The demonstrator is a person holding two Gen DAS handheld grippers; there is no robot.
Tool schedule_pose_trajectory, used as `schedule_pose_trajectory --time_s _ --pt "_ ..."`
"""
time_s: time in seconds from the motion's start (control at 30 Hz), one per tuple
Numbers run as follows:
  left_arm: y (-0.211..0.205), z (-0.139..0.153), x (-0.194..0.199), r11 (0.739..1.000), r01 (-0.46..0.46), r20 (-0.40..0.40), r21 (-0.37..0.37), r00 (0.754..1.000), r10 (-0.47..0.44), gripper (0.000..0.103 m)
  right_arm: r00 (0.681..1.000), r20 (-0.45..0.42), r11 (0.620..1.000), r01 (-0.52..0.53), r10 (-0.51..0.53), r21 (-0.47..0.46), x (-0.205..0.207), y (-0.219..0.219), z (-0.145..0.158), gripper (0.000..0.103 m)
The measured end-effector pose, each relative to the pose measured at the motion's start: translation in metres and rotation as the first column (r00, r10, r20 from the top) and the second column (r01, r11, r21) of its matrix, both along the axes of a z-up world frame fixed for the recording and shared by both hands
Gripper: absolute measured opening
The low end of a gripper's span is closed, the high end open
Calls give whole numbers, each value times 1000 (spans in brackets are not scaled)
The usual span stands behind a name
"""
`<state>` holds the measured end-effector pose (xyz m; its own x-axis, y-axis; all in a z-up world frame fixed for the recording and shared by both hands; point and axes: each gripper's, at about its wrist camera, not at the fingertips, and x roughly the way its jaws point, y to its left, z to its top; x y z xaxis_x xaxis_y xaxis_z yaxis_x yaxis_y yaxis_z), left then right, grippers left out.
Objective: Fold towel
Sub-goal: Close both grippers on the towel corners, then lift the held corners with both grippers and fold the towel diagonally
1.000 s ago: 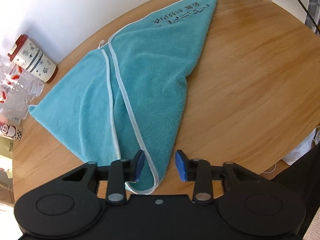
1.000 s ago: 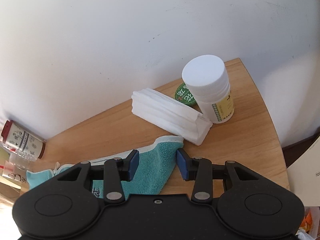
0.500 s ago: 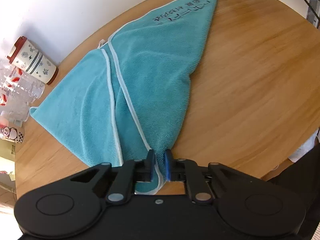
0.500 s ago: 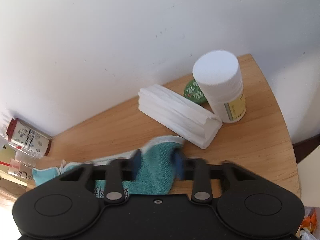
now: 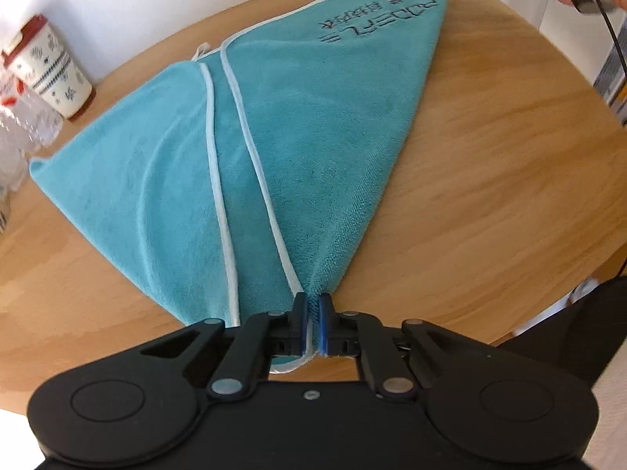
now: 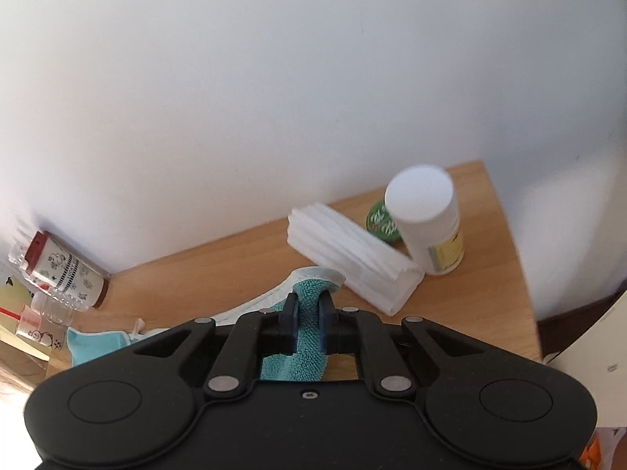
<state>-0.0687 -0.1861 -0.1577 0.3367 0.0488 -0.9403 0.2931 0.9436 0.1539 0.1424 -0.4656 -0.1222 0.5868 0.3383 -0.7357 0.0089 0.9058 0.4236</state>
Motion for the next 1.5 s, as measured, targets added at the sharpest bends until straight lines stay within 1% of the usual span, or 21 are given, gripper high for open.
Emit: schedule_pose_trajectory --time_s 0.07,0.17,0.3,0.43,0.57,0.67,0.77,0.9,1.07,1.1,1.17,1.27,1.37,1.43,1.5 --pt "-4 1 0 1000 21 -11 -20 1000 -22 5 1000 11 999 -9 9 -39 0 0 10 10" --pt "-12 6 1 998 47 -11 -51 999 -47 5 1000 10 997 -25 26 -73 2 0 24 10" --pt "-6 14 5 995 20 -12 -100 1000 -21 5 997 14 991 -72 74 -110 6 12 46 10" --pt "10 23 5 984 -32 -12 -173 999 30 5 993 23 988 -110 114 -110 11 27 70 10" --pt "33 29 4 970 -71 -11 -232 997 70 5 985 47 978 -160 167 -131 27 65 92 10" --pt "62 28 5 948 -127 -17 -293 992 127 5 977 57 969 -197 207 -146 35 93 99 10" --pt "82 27 6 932 -161 -28 -325 987 161 5 968 52 961 -237 247 -141 39 126 113 10" --pt "109 26 5 912 -200 -47 -358 979 196 5 946 56 940 -311 321 -142 47 184 127 10" --pt "139 18 10 880 -243 -101 -409 970 220 5 909 57 904 -401 413 -149 56 255 128 10" --pt "143 16 11 872 -242 -112 -426 970 214 5 901 57 896 -419 431 -151 58 269 128 10" --pt "147 12 15 866 -232 -123 -443 973 197 5 883 56 878 -454 466 -154 62 298 128 10" --pt "148 7 22 849 -197 -152 -490 978 140 5 854 56 849 -505 518 -158 67 341 128 10" --pt "148 5 22 847 -171 -148 -504 983 111 5 821 55 817 -554 568 -163 72 384 128 10" --pt "149 4 21 834 -152 -146 -531 985 86 5 803 43 798 -581 594 -162 75 405 124 10" --pt "151 2 21 825 -141 -148 -547 986 71 5 781 22 771 -612 625 -179 80 436 113 10"
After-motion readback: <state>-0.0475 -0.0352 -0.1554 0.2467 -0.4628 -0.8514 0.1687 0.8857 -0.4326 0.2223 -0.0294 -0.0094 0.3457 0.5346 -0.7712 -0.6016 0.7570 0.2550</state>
